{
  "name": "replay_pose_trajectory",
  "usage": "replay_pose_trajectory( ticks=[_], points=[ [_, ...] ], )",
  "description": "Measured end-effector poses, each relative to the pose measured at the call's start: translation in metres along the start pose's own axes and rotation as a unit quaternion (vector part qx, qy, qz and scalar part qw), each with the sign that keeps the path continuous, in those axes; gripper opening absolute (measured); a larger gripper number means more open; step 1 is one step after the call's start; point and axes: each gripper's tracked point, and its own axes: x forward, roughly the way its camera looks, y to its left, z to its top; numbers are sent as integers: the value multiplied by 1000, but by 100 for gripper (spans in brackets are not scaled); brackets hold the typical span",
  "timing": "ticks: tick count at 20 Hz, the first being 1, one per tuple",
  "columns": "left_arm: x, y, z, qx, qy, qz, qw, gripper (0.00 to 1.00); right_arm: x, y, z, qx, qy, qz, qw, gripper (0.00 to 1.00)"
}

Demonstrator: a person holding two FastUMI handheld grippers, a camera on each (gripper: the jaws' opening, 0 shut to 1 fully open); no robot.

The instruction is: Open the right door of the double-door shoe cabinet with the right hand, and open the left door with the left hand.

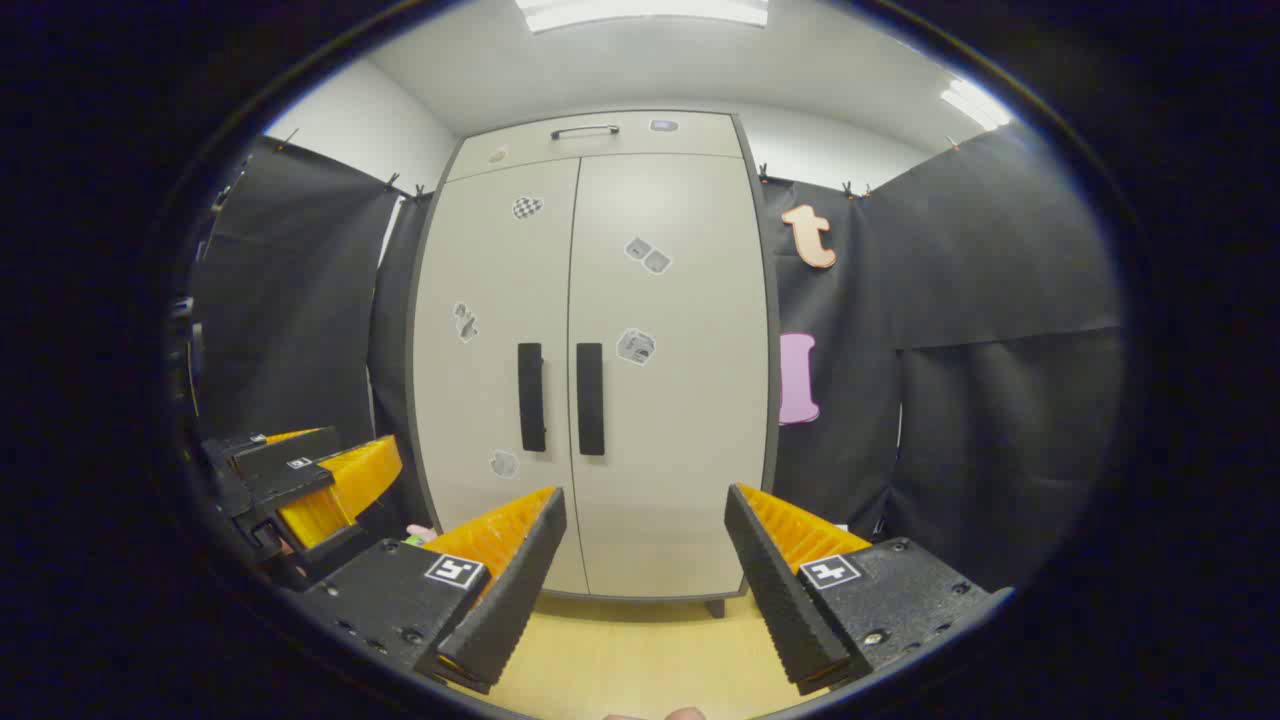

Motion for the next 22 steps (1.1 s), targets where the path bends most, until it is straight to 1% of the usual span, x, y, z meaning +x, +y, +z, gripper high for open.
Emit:
replay_pose_trajectory(
  ticks=[11, 22],
  points=[
    [-4, 6, 4, 1, -7, -4, 1000, 95, -4, 2, 4, 2, -4, -15, 1000, 99],
    [-8, 11, 8, 0, -15, -4, 1000, 95, -3, 11, 2, 6, -6, -11, 1000, 100]
  ],
)
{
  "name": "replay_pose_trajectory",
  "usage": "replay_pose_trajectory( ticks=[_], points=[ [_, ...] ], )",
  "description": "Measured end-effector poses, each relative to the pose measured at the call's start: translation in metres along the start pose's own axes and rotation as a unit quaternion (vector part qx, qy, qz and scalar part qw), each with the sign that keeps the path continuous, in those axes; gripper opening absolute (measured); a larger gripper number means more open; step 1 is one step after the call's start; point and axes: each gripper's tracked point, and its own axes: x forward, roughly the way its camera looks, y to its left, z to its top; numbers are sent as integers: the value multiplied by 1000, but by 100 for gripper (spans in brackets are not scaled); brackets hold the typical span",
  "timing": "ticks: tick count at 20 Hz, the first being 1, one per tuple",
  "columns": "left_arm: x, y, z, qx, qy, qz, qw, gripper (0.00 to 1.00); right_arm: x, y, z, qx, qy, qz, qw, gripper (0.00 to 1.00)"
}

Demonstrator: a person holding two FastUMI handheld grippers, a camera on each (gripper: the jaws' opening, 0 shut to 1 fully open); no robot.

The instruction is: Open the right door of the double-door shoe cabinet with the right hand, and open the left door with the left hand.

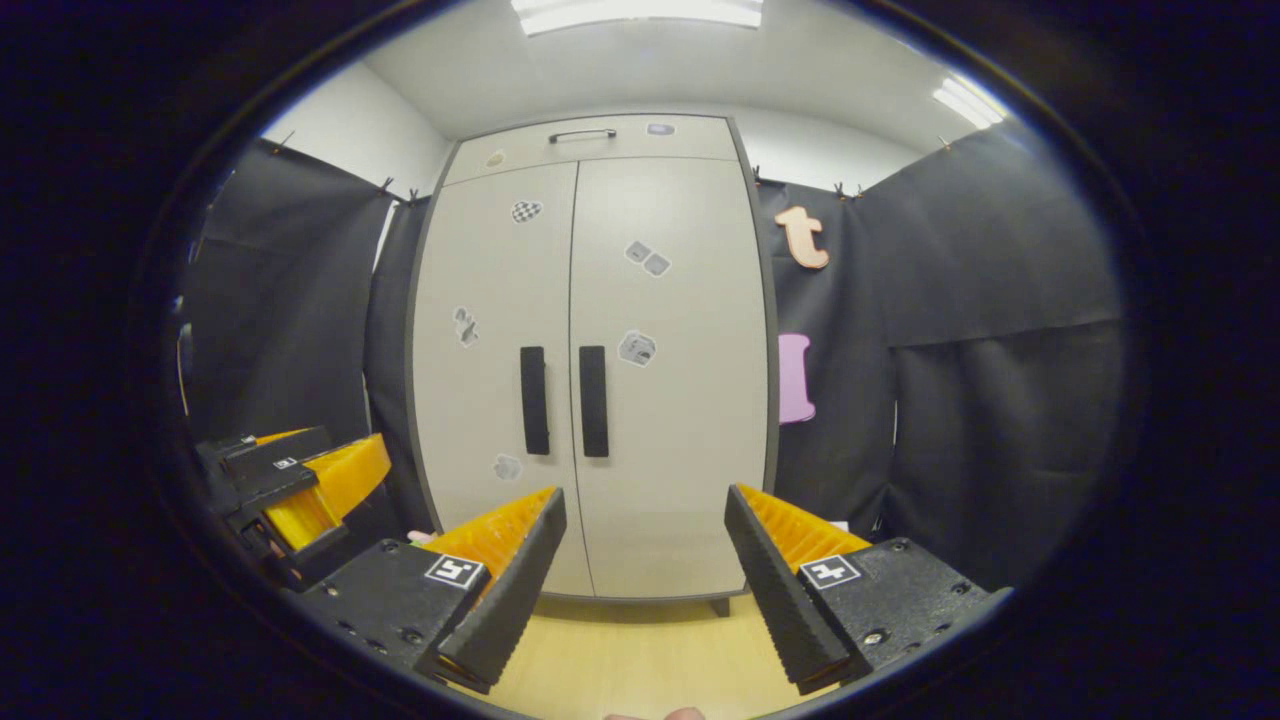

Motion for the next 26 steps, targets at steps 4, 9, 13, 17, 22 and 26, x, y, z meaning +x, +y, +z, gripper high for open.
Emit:
replay_pose_trajectory(
  ticks=[4, 9, 13, 17, 22, 26],
  points=[
    [-1, -1, 1, -2, -3, -6, 1000, 95, 0, -2, -1, 1, -1, -3, 1000, 100],
    [-3, 0, 4, -2, -8, -8, 1000, 95, 3, 1, -2, 0, 1, -3, 1000, 99],
    [-9, 2, 2, -1, -2, -8, 1000, 95, 17, 4, 1, -5, -4, -1, 1000, 99],
    [-25, 1, -3, 9, 1, -16, 1000, 95, 54, 12, 13, -25, -12, 3, 1000, 99],
    [-48, -1, -21, 5, 24, -30, 999, 95, 120, 38, 28, -18, -12, 28, 999, 99],
    [-56, 7, -34, 6, 36, -25, 999, 95, 188, 52, 30, 0, 4, 34, 999, 99]
  ],
)
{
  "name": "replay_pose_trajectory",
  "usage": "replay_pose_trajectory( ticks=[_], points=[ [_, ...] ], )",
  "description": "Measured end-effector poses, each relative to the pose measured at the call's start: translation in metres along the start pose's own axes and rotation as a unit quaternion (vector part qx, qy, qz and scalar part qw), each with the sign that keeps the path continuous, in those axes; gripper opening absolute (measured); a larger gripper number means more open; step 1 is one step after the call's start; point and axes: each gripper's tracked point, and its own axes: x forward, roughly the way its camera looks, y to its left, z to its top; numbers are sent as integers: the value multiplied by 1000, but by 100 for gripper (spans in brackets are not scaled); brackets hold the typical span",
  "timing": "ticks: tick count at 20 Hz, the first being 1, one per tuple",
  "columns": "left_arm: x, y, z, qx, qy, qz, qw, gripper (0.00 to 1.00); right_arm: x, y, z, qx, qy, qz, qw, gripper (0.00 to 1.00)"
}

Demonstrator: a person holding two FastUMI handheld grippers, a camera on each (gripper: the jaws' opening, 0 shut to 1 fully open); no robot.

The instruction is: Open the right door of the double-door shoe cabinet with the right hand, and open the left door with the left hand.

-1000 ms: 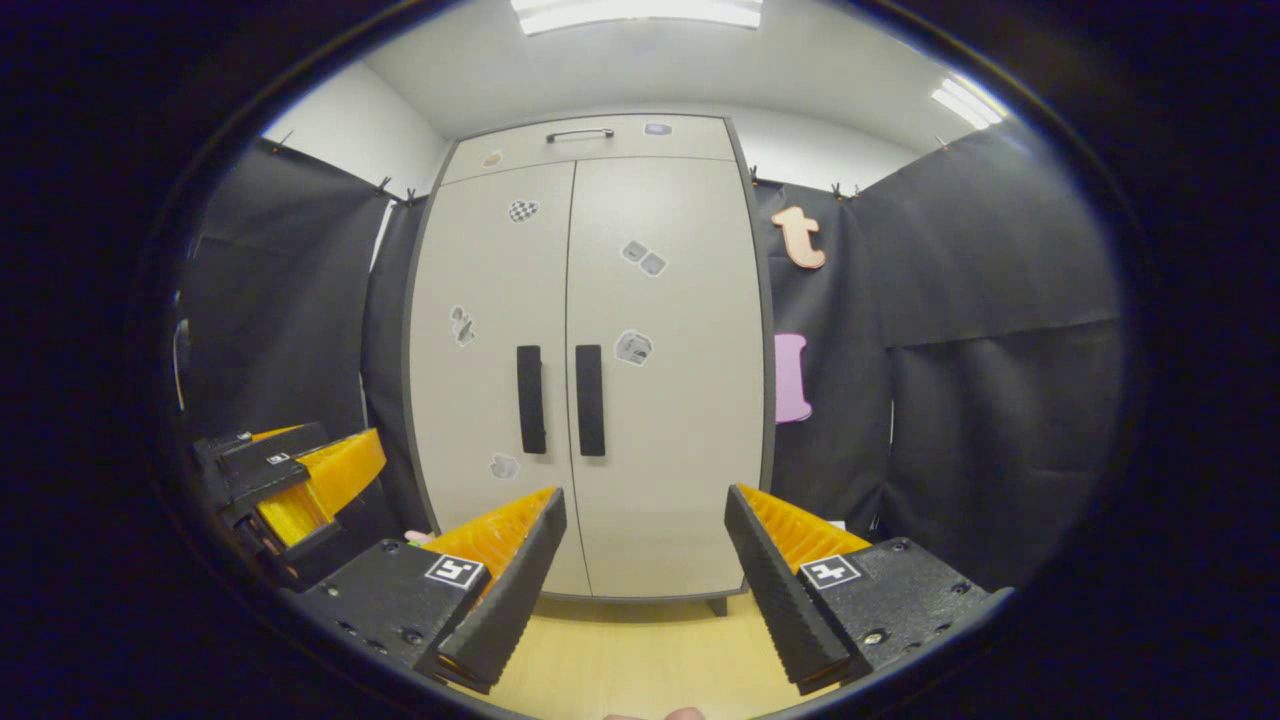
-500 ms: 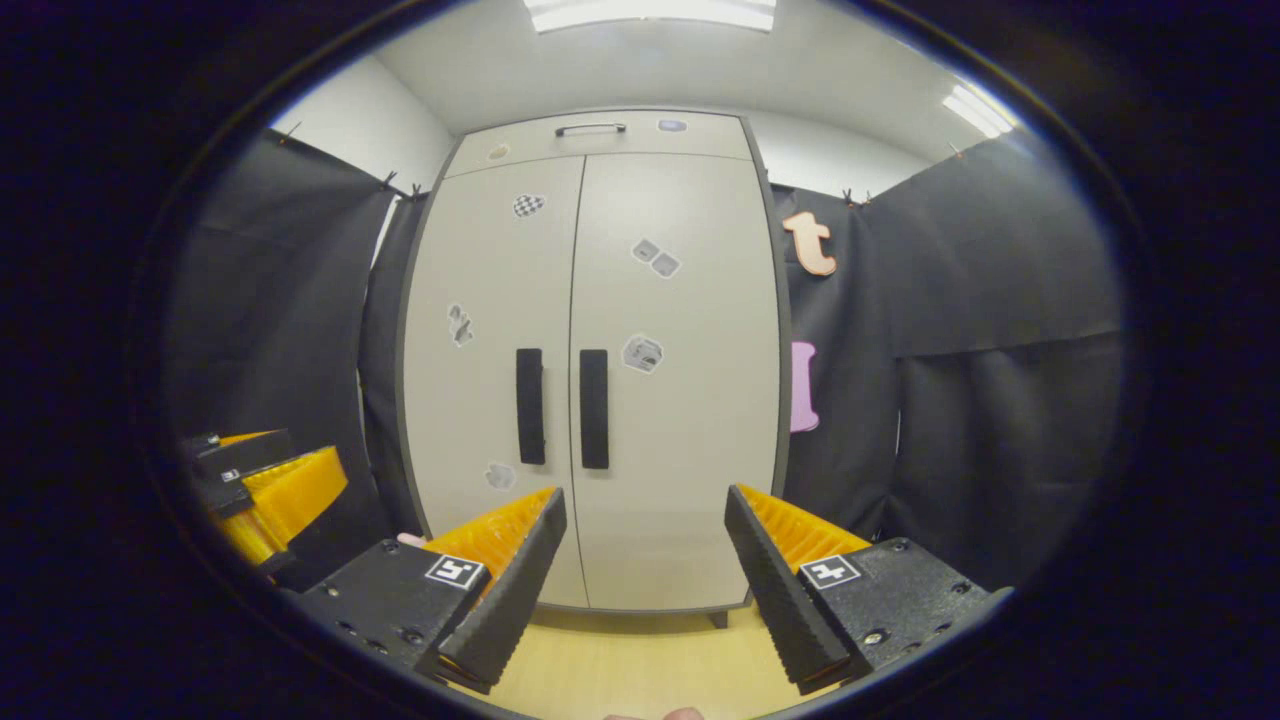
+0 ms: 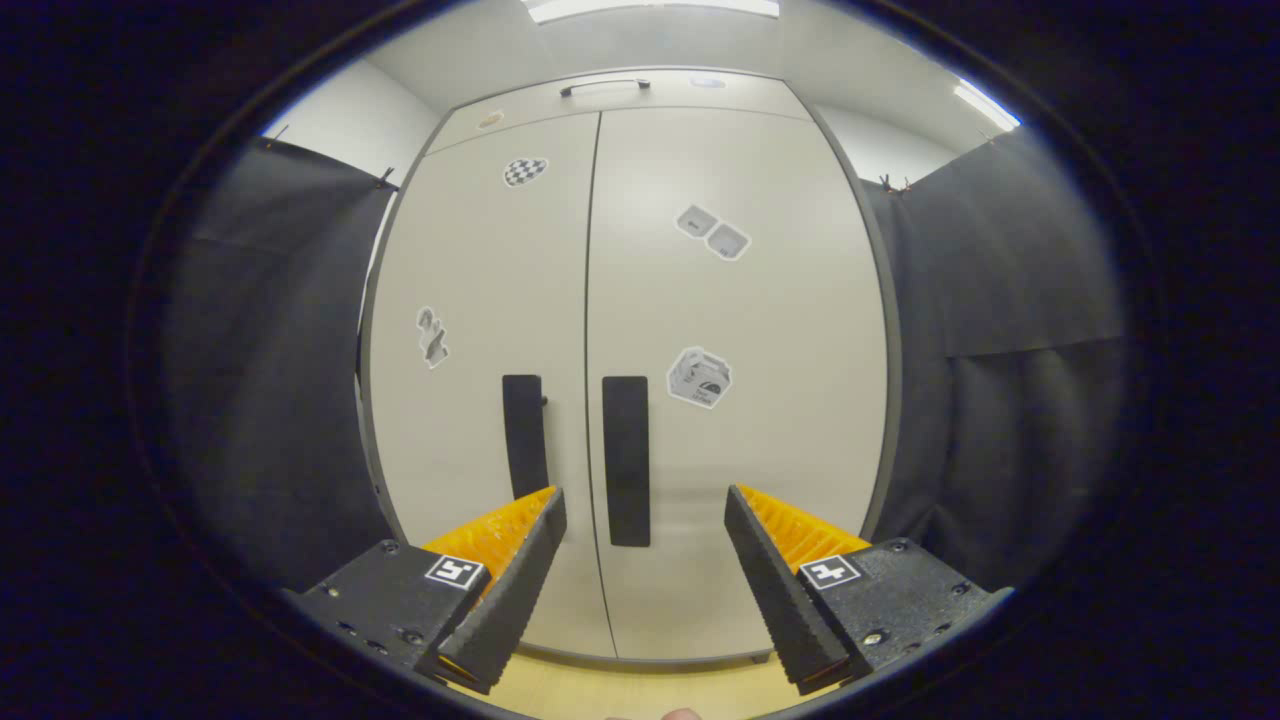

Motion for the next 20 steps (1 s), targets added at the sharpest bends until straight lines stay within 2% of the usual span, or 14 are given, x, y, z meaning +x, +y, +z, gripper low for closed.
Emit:
replay_pose_trajectory(
  ticks=[4, 6, 7, 8, 11, 15, 16, 17, 20],
  points=[
    [-3, 15, -6, 1, 3, 12, 1000, 95, 49, -4, -6, 5, 15, -12, 1000, 98],
    [-5, 25, -7, 5, 3, 24, 1000, 95, 60, -6, -4, -4, 12, -23, 1000, 98],
    [-4, 29, -8, 7, 4, 30, 1000, 95, 63, -6, -3, -10, 10, -24, 1000, 94],
    [-3, 33, -9, 7, 5, 35, 999, 95, 66, -3, 0, -13, 5, -18, 1000, 94],
    [1, 39, -12, 5, 12, 39, 999, 95, 67, -7, 1, -15, 0, -32, 999, 93],
    [3, 38, -10, 7, 11, 36, 999, 95, 67, -7, 0, -13, -1, -36, 999, 82],
    [2, 38, -10, 6, 11, 35, 999, 95, 67, -7, 0, -13, 0, -35, 999, 82],
    [2, 38, -11, 5, 10, 34, 999, 95, 67, -3, -1, -12, 0, -32, 999, 78],
    [6, 37, -14, -2, 17, 28, 999, 95, 68, 6, -1, -23, -10, -24, 999, 48]
  ],
)
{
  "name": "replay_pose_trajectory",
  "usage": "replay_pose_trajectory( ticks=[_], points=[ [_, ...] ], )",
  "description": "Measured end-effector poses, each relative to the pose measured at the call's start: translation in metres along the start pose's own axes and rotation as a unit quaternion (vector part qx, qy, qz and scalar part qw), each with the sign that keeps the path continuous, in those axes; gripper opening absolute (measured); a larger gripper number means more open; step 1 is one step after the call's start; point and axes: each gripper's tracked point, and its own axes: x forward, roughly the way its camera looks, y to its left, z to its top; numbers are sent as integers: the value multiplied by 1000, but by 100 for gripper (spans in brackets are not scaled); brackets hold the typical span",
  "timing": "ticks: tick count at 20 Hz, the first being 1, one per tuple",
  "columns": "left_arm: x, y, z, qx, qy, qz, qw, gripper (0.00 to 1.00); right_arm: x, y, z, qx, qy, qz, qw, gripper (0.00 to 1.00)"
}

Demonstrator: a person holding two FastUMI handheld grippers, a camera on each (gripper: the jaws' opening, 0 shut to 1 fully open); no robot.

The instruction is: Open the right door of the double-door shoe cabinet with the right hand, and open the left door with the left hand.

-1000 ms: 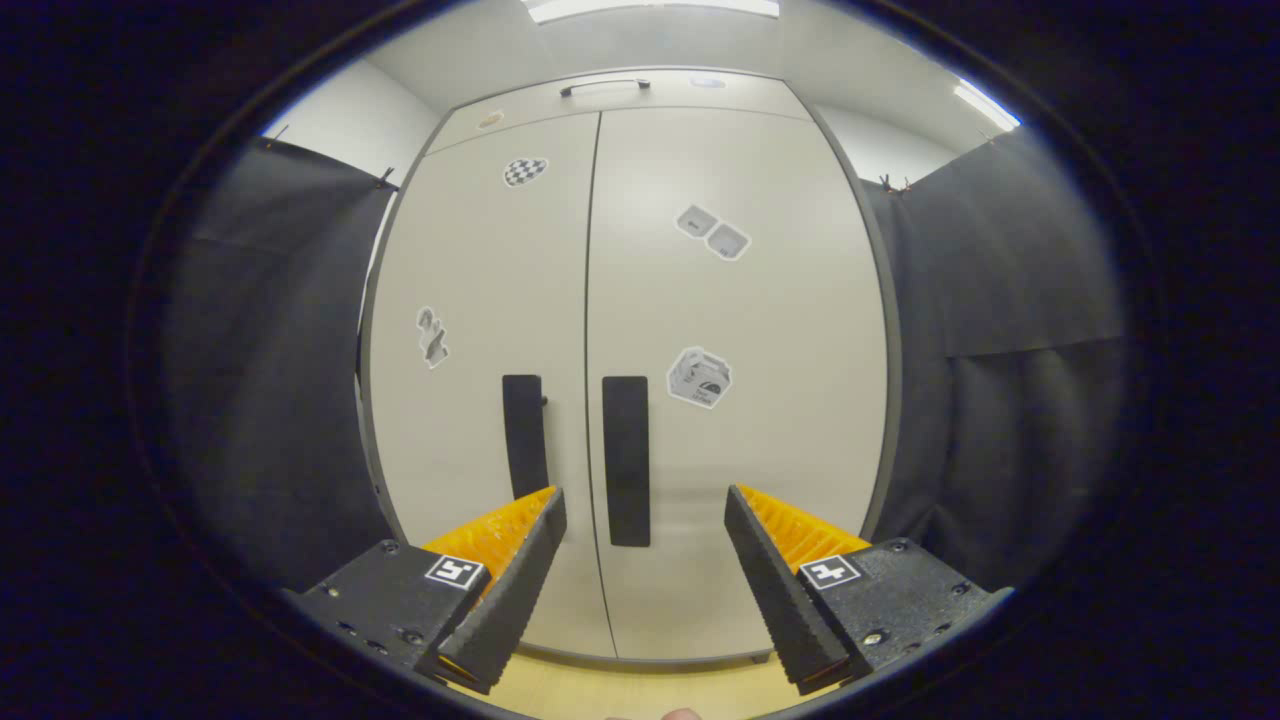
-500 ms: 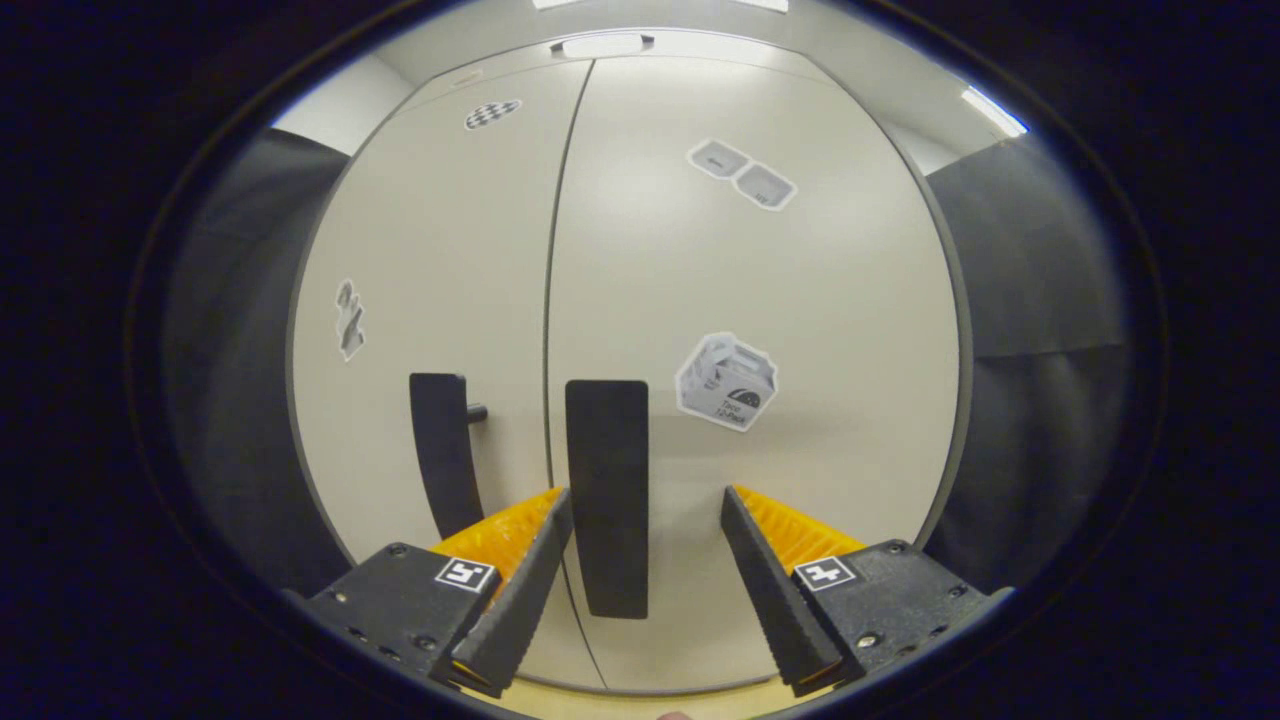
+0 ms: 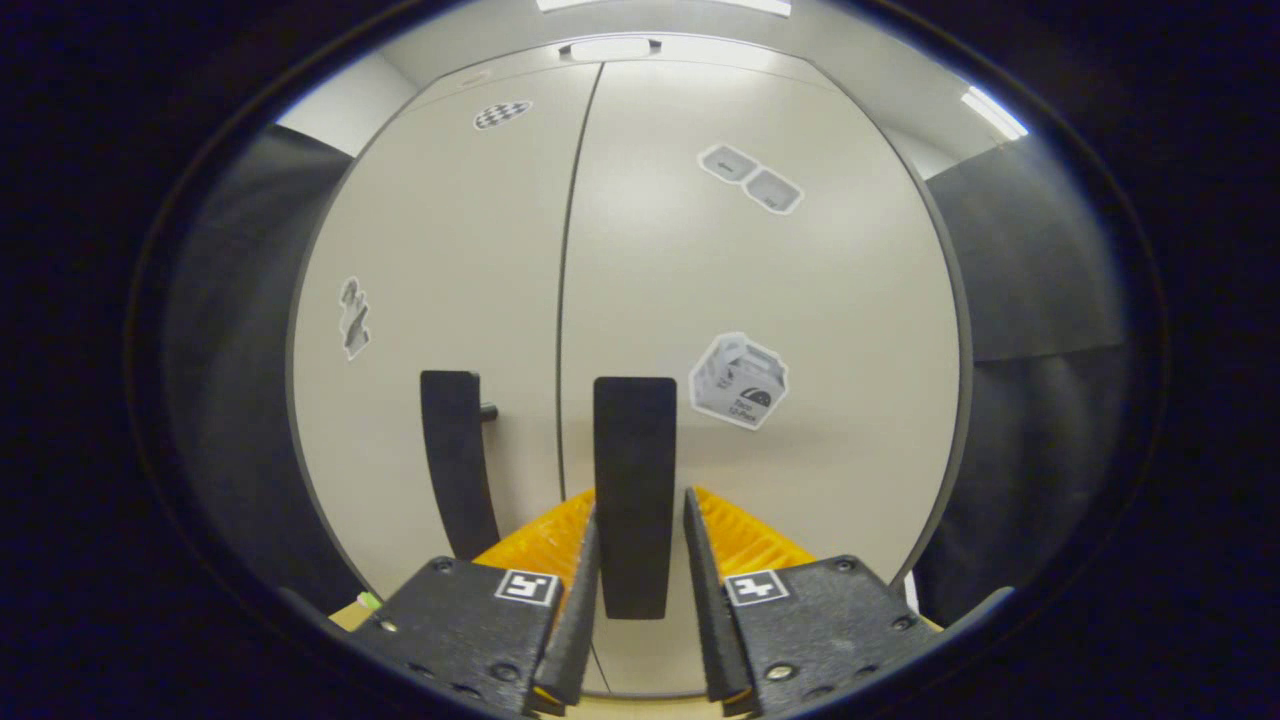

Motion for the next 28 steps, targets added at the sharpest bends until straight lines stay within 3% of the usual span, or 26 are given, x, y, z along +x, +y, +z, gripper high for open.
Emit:
replay_pose_trajectory(
  ticks=[1, 4, 20, 28],
  points=[
    [0, 0, 1, -2, 0, 0, 1000, 95, 0, 1, 0, -4, -1, 0, 1000, 35],
    [-5, 6, 1, -4, -3, 6, 1000, 95, -1, 0, 0, 1, -1, -10, 1000, 27],
    [-3, -1, 5, -5, -3, 24, 1000, 95, -57, -19, 0, 0, 34, 73, 997, 25],
    [0, -24, 5, -7, 2, 26, 1000, 95, -85, -53, 1, -6, 31, 78, 996, 24]
  ],
)
